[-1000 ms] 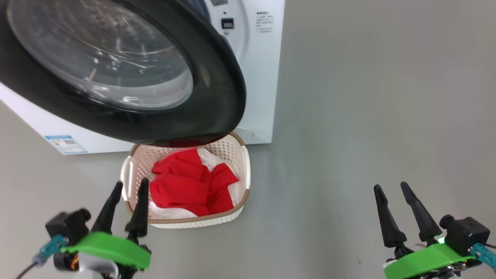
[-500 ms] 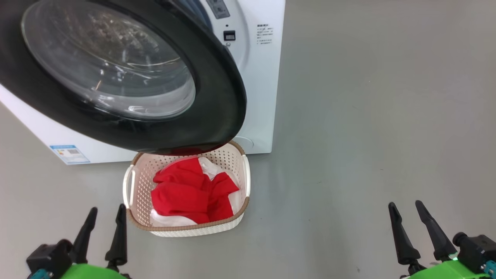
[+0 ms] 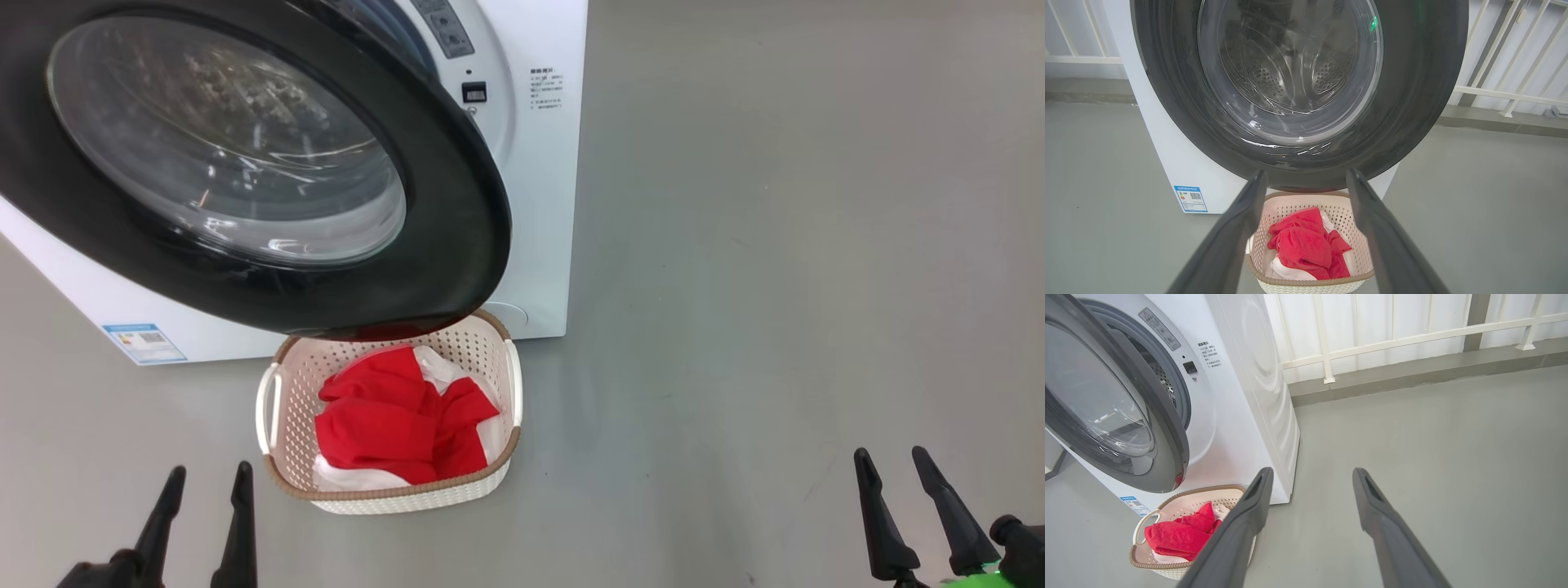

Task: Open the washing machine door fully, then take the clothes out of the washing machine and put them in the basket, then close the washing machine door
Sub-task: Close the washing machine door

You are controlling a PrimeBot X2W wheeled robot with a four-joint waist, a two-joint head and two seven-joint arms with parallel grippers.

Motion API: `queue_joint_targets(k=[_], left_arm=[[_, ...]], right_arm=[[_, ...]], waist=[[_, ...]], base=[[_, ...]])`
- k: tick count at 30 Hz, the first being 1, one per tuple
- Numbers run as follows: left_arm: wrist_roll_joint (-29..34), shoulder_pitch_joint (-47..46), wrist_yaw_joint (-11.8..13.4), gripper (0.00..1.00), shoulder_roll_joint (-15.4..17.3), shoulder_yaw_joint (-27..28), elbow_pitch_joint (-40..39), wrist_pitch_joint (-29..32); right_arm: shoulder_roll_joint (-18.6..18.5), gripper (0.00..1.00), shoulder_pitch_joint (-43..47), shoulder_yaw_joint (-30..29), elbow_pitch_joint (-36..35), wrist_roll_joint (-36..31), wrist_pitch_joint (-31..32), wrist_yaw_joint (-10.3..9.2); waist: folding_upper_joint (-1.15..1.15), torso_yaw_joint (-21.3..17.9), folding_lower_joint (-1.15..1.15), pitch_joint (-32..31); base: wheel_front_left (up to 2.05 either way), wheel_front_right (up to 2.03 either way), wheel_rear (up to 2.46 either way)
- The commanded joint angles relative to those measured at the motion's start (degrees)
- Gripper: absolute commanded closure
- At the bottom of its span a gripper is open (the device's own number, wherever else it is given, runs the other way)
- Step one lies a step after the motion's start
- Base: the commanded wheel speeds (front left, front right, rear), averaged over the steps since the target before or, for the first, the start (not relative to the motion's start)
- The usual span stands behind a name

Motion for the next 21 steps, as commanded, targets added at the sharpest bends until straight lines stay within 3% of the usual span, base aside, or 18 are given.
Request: queue_joint_targets(k=[1,21], left_arm=[[0.9,0.3,-0.3,0.0,0.3,2.7,-1.9,-0.4],[1.5,0.5,-0.3,0.0,-1.5,3.0,-1.8,-0.4]], right_arm=[[-1.3,0.0,0.2,0.6,-1.7,-0.3,-0.4,0.36],[-0.6,0.0,0.4,1.1,-1.7,-0.5,-0.4,0.36]], waist=[[0.0,0.3,0.0,-0.4],[0.0,0.9,0.0,-0.7]], base=[[0.0,0.0,0.0],[0.0,0.0,0.0]])
